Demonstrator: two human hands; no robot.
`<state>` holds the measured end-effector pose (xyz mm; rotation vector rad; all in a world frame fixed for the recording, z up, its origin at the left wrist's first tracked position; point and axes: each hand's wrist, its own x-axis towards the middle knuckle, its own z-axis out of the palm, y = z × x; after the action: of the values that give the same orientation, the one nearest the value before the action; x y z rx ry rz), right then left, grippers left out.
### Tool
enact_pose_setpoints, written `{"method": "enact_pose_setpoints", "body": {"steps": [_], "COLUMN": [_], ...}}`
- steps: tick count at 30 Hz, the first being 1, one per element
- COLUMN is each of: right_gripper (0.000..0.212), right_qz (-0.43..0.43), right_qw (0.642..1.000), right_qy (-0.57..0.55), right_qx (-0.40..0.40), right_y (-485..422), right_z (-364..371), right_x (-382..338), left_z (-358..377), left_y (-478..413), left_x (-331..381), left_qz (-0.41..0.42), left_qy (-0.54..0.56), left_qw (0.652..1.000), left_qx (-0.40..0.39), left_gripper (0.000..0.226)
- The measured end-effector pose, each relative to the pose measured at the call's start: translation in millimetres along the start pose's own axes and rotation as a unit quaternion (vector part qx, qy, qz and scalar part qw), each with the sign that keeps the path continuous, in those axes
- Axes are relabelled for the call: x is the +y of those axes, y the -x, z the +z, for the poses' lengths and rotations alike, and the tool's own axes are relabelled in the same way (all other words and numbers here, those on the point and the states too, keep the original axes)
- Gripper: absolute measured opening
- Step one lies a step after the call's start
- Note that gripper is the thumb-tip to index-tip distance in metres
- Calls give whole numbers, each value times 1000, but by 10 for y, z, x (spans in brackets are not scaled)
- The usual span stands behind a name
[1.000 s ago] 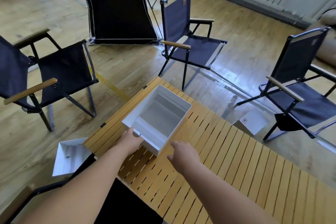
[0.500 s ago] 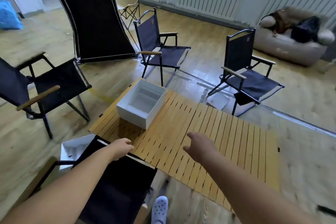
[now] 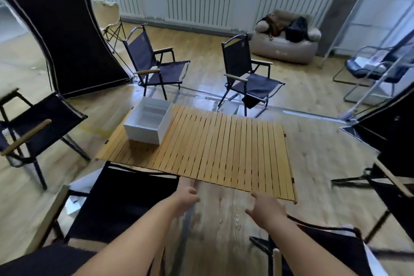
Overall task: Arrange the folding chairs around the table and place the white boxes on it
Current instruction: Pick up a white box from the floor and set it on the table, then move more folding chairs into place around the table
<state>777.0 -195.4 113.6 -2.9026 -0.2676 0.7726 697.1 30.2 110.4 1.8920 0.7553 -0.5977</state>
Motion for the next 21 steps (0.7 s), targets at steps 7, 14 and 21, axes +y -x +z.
{"method": "enact_pose_setpoints", "body": {"steps": [7, 14, 21], "right_gripper": [48, 28, 37], "right_qz": [51, 25, 70], "right_qw": [997, 999, 995], "right_qy": [-58, -36, -41], "right_qx": [14, -3, 50], "right_y": [1146, 2344, 3017], "right_z": [712, 1112, 1033], "right_x": [247, 442, 1272], "left_z": [579, 992, 1644], "left_y": [836, 1751, 2296], "left_x": [-610, -1157, -1121], "left_qz": [34, 17, 68], "left_qy": [-63, -60, -88], "left_qw": [997, 998, 993], "left_qx": [-26, -25, -28], "left_gripper": [41, 39, 25]}}
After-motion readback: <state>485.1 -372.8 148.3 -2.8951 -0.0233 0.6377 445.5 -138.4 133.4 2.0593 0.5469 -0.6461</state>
